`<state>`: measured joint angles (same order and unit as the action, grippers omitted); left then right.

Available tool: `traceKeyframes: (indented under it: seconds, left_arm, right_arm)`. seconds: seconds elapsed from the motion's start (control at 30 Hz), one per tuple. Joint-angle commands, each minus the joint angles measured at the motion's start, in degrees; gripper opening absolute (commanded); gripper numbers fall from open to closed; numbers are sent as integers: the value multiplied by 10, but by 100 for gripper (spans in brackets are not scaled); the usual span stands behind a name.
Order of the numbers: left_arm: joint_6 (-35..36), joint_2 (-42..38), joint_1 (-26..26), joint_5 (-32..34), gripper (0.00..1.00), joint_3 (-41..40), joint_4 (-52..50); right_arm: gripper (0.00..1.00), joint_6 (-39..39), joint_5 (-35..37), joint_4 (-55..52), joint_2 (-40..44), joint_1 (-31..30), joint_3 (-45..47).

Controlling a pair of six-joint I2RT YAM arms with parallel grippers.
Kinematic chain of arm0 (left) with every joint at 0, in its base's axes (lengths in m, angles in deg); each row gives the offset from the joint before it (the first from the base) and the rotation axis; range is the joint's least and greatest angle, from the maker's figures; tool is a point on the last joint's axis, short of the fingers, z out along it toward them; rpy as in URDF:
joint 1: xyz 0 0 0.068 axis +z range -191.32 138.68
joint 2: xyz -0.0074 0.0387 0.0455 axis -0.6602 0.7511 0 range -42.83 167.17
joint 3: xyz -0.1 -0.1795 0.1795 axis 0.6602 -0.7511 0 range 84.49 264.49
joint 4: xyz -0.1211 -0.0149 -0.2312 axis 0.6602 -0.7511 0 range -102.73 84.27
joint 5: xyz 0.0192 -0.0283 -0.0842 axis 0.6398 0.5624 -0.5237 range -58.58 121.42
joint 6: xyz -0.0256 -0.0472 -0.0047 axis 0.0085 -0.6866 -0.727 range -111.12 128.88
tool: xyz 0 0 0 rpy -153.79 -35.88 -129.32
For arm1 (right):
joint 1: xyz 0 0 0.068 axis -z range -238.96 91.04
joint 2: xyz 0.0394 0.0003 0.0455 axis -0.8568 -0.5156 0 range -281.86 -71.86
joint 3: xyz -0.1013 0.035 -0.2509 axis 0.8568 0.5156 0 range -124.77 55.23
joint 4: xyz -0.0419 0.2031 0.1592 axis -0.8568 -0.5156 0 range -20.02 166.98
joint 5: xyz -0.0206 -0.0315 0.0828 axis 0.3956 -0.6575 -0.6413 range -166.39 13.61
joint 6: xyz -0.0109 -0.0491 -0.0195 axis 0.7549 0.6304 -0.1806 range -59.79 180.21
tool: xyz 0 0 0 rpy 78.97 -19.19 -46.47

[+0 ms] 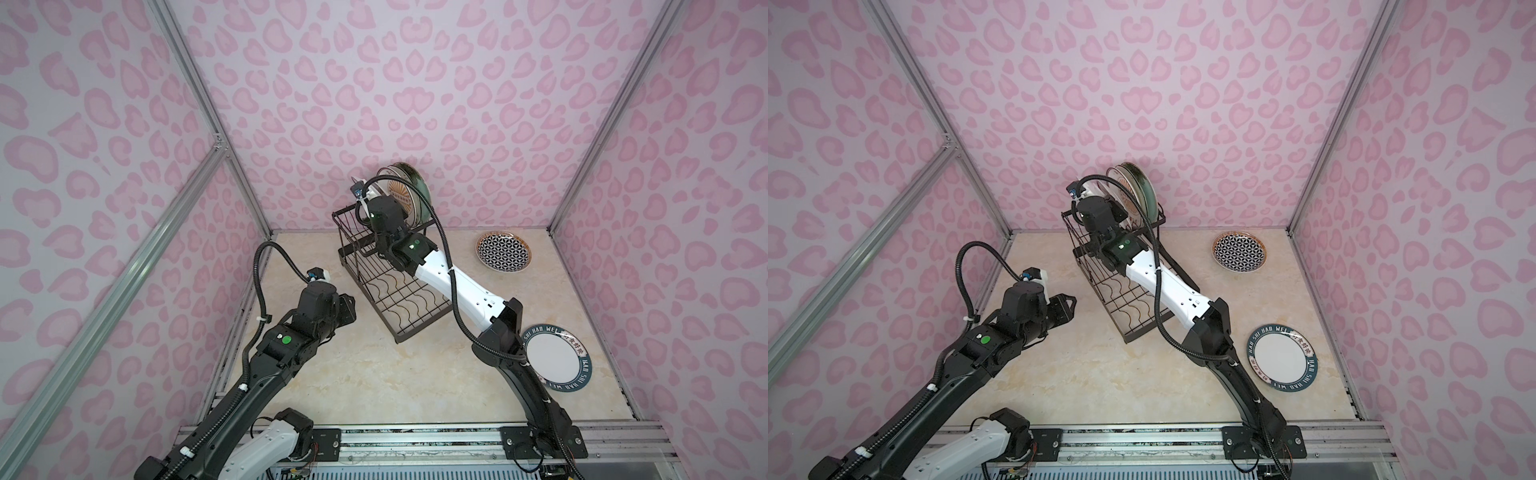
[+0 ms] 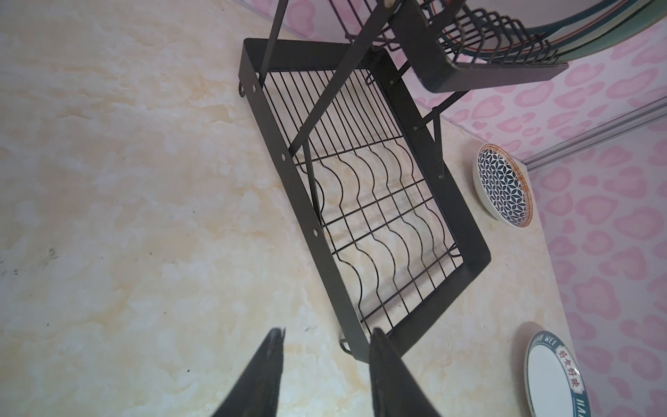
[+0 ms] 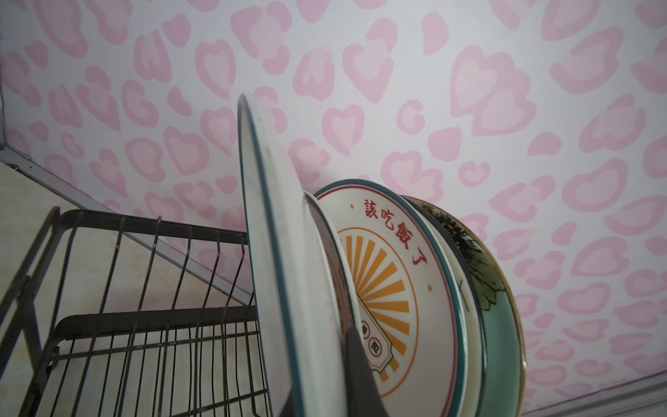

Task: Load plates into a dish rack
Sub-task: Place the plate on the dish rack.

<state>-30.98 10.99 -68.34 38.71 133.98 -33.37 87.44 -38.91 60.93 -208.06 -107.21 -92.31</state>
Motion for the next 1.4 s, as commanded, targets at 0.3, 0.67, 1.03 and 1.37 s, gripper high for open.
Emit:
traceKeyframes:
  seconds: [0.3, 0.67, 1.03, 1.37]
  left_arm:
    - [7, 2, 5, -4, 42, 3, 3]
    - [8, -2, 8, -6, 42, 4, 2]
    - [5, -1, 9, -14, 42, 2, 5]
    - [1, -5, 10, -23, 42, 3, 5]
  right_arm:
    - [0, -26, -5, 8, -11, 4, -5]
    - [0, -58, -19, -19, -14, 11, -5]
    - [0, -100, -17, -58, -13, 12, -11]
    - [7, -127, -17, -88, -16, 13, -21]
